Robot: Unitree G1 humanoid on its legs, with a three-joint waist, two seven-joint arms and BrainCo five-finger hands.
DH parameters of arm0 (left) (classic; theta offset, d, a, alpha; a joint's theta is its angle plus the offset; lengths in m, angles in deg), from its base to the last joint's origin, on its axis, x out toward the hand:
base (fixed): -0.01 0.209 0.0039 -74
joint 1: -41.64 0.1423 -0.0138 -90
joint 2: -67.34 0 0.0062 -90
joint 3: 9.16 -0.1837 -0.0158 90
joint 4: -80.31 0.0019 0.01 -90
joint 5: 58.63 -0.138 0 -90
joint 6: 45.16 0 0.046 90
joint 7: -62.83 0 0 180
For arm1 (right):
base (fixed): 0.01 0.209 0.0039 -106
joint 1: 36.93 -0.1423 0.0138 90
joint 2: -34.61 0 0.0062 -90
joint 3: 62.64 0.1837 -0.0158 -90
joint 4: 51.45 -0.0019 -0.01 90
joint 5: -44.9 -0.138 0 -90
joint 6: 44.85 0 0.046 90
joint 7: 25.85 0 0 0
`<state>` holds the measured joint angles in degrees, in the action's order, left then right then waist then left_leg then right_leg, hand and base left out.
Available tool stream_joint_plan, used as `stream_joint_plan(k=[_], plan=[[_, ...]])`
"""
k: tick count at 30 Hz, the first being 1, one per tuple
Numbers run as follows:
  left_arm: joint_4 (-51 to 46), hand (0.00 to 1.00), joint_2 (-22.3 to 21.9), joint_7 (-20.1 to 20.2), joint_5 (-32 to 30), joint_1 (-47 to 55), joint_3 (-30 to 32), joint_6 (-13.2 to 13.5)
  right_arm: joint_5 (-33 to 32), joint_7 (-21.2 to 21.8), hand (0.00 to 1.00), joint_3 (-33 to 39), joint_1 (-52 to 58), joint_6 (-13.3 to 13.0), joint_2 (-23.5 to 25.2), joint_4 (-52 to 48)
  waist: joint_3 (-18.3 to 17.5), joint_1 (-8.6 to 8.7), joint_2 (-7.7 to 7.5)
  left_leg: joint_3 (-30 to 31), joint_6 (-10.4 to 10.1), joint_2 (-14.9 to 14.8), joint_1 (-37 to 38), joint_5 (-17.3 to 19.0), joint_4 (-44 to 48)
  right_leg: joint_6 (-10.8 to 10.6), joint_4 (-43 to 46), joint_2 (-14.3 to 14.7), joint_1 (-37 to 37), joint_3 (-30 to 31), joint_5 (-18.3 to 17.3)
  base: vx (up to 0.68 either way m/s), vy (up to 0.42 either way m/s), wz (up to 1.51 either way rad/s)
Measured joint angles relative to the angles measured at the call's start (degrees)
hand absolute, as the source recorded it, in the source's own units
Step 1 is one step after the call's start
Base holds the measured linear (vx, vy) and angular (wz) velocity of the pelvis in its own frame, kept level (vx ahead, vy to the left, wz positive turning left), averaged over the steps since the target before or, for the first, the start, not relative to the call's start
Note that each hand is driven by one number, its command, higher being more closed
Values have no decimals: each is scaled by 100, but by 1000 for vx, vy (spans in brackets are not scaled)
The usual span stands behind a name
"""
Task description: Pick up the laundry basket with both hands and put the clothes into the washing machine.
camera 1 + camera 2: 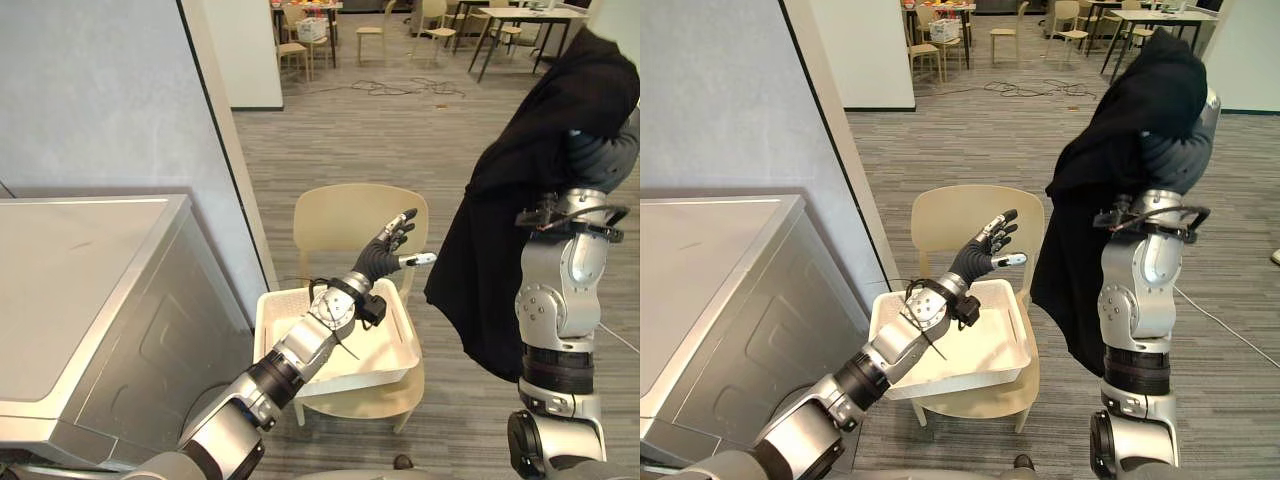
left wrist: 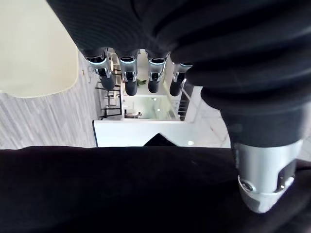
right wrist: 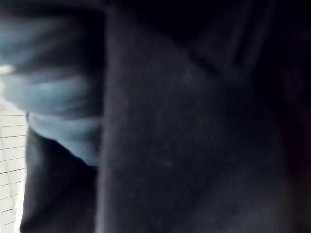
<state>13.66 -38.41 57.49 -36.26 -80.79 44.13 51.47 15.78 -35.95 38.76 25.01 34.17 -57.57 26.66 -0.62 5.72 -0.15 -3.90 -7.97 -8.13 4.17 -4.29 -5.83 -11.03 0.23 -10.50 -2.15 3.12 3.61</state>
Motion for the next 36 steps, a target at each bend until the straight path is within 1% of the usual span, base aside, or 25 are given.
stream_joint_plan(k=[2, 5, 7, 9, 12, 16, 19, 20, 21, 27, 29, 30, 32, 36], plan=[[246, 0, -27, -15, 207, -260, -162, -9, -45, -9, 100, -45, -8, 0, -36, 151, -55, 16, -67, -8, -2, -1, 0, 2, 0, 19, -5, 1, -2, 5, 14, 0, 0, 0], [451, 0, -70, -105, 320, -562, -199, -8, -193, -82, 100, -173, -48, 5, -30, 346, -87, 65, -120, -19, -3, 1, 1, 2, 0, 22, -4, 0, -6, 16, 16, 0, 0, 0], [514, 0, -80, -124, 353, -702, -202, -8, -234, -94, 100, -294, -167, 8, -27, 404, -87, 133, -120, -21, -3, 0, 0, 2, 0, 20, -4, 1, -9, 18, 15, 0, 0, 0], [680, 0, -145, -136, 353, -899, -217, -10, -240, -91, 100, -368, -269, 7, -25, 404, -86, 147, -122, -32, -3, -3, 4, 3, 0, 20, -4, 5, -12, 27, 15, -10, -2, -2], [714, 0, -198, -227, 353, -1181, -332, -9, -275, -85, 100, -459, -409, 4, -24, 404, -86, 176, -123, -76, -7, -4, 10, 5, 1, 21, -5, 8, -18, 43, 16, -16, -3, -2], [714, 0, -274, -319, 417, -1456, -332, -5, -339, -70, 100, -575, -422, 5, -11, 404, -86, 191, -123, -101, -15, -16, 18, 12, 6, 22, -4, 22, -28, 63, 17, -9, -4, -2], [713, 0, -291, -380, 474, -1632, -329, 0, -415, 34, 100, -613, -422, 5, 52, 405, -86, 194, -123, -108, -23, -30, 34, 17, 21, 30, -4, 39, -32, 90, 22, -11, -9, -5], [708, 0, -296, -383, 482, -1679, -320, 9, -416, 34, 100, -656, -423, 6, 67, 404, -86, 207, -123, -113, -25, -36, 38, 19, 26, 33, -4, 44, -32, 95, 24, -12, -11, -3], [708, 0, -313, -394, 528, -1750, -317, 16, -416, 46, 100, -713, -426, 6, 113, 404, -85, 260, -123, -114, -26, -43, 39, 19, 30, 35, -4, 50, -32, 94, 26, 0, 0, 0], [628, 0, -336, -524, 670, -1885, -273, 18, -416, 50, 100, -727, -439, 6, 174, 404, -86, 289, -123, -155, -43, -53, 62, 33, 31, 35, -6, 63, -36, 131, 25, -7, -3, -3], [524, 0, -337, -561, 699, -1892, -123, 22, -430, 51, 100, -748, -560, 8, 197, 407, -86, 291, -123, -229, -49, -68, 56, 37, 31, 37, 0, 82, -99, 186, 29, -26, -11, -15], [520, 100, -336, -592, 737, -1922, -107, 29, -432, 59, 100, -757, -611, 7, 195, 407, -85, 295, -123, -250, -49, -72, 55, 37, 32, 40, 0, 89, -111, 198, 32, -28, -12, -11], [520, 100, -337, -597, 944, -2099, -104, 32, -458, 145, 100, -778, -670, -11, 193, 406, -85, 302, -123, -258, -54, -87, 58, 41, 34, 45, 7, 104, -112, 199, 34, -8, -5, -2], [414, 100, -386, -595, 1073, -2346, -87, 76, -456, 165, 100, -949, -689, -11, 210, 405, -85, 309, -123, -270, -57, -89, 58, 43, 36, 54, 7, 107, -115, 201, 40, 0, 0, 0]])
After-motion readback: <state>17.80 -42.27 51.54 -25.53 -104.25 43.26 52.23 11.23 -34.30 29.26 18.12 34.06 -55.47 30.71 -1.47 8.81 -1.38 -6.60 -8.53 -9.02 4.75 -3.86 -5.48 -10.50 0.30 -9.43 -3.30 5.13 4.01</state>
